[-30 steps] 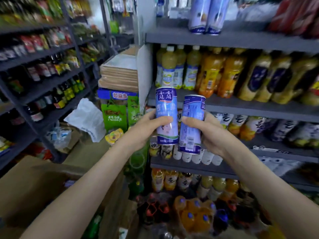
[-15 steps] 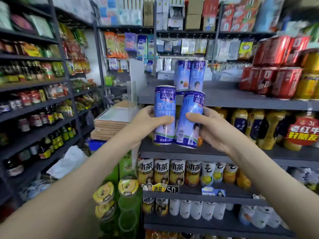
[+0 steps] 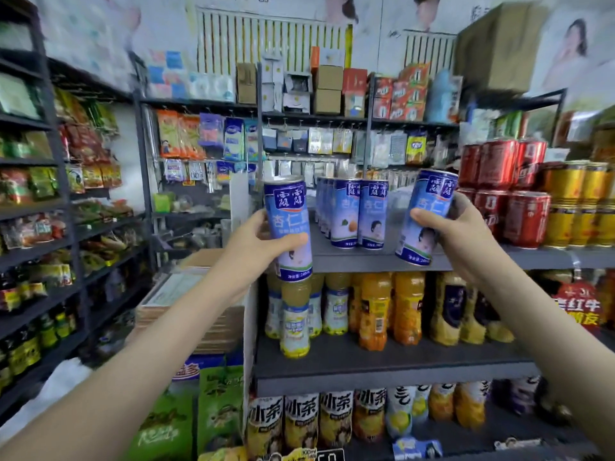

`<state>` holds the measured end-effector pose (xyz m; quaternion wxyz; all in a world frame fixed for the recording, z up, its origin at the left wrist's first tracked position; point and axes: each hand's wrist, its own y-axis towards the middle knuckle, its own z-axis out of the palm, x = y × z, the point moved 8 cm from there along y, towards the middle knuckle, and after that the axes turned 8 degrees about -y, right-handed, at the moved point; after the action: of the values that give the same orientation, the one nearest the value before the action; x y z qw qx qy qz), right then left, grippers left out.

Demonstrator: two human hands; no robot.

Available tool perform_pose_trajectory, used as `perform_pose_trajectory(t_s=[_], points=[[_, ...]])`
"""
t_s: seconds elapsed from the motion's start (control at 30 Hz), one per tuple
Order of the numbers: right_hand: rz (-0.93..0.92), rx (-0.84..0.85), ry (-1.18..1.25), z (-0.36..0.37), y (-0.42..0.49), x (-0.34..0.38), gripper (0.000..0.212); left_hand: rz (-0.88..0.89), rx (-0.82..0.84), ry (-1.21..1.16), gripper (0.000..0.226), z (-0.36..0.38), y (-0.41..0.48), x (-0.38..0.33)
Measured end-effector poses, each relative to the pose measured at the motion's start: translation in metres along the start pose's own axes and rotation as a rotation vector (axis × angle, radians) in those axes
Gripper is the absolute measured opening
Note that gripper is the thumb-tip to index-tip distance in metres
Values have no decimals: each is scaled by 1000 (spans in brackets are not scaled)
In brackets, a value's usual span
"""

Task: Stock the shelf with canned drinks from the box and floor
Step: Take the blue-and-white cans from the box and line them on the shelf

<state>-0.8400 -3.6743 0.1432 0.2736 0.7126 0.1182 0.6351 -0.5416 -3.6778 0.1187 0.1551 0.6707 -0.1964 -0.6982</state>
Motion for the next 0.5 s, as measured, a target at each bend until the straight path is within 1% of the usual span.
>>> perform_pose_trajectory(t_s=[0.07,0.27,0.4,0.5], points=[[7,-29,-28,-12,10,-8,43,9,-3,-4,41,7,9,3],[16,-45,-94,-24,38,-27,50,-8,-10,15,29,36,27,13],[10,-15,-91,-19,50,-31,53,-15,-32,56,30,48,40,15],[-47,57,-99,-9,42,-22,54,-32,-79,103,33,42,44,16]])
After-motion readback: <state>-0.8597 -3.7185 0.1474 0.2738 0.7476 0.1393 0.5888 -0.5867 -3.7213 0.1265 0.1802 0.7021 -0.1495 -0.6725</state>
